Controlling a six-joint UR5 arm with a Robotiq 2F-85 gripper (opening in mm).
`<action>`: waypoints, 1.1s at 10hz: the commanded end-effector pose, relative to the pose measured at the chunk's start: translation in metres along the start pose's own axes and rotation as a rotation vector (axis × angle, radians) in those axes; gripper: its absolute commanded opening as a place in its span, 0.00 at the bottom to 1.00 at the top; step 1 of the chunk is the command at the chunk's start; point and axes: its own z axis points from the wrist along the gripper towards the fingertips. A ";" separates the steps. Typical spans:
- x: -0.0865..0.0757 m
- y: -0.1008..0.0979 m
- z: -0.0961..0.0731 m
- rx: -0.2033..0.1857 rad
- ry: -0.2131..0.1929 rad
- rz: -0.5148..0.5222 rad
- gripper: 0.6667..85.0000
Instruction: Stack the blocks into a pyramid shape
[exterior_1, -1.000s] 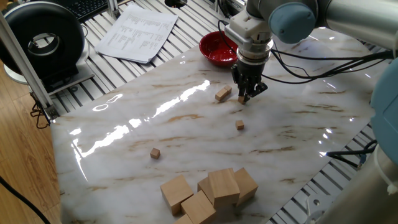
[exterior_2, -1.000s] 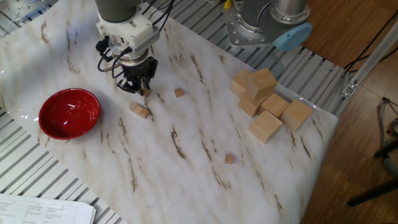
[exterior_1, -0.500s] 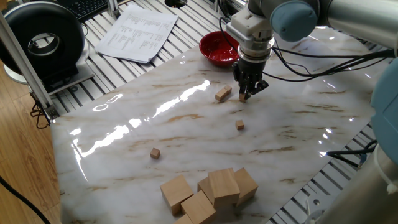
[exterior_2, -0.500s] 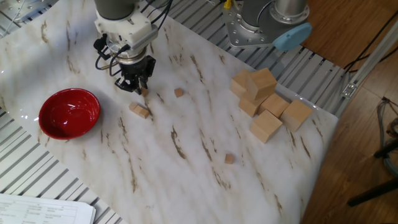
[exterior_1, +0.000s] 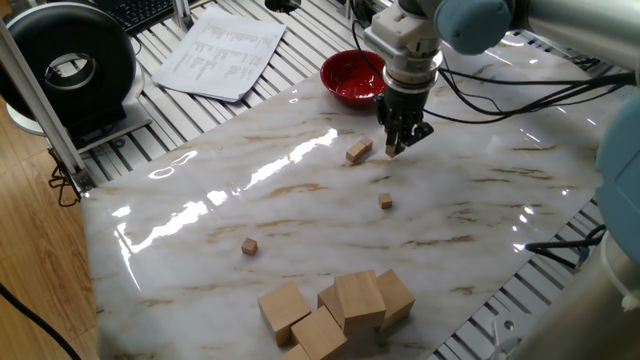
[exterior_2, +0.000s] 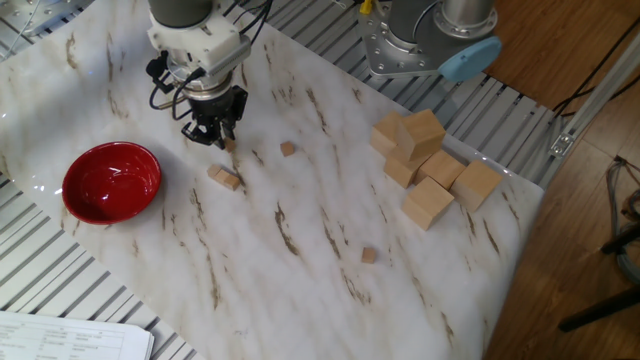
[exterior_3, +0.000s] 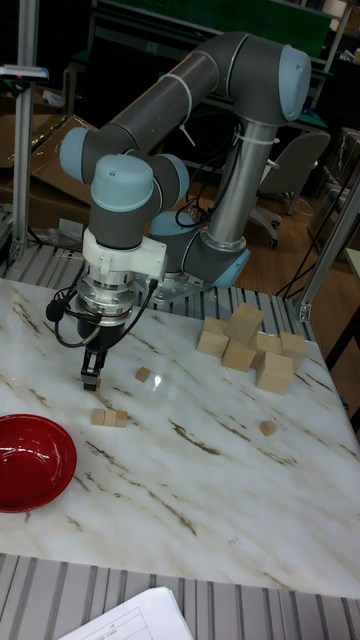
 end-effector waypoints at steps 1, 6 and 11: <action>0.000 -0.005 -0.014 -0.006 0.012 -0.008 0.23; -0.008 -0.024 -0.018 0.019 0.027 0.001 0.21; -0.018 -0.035 -0.022 0.013 0.032 0.006 0.20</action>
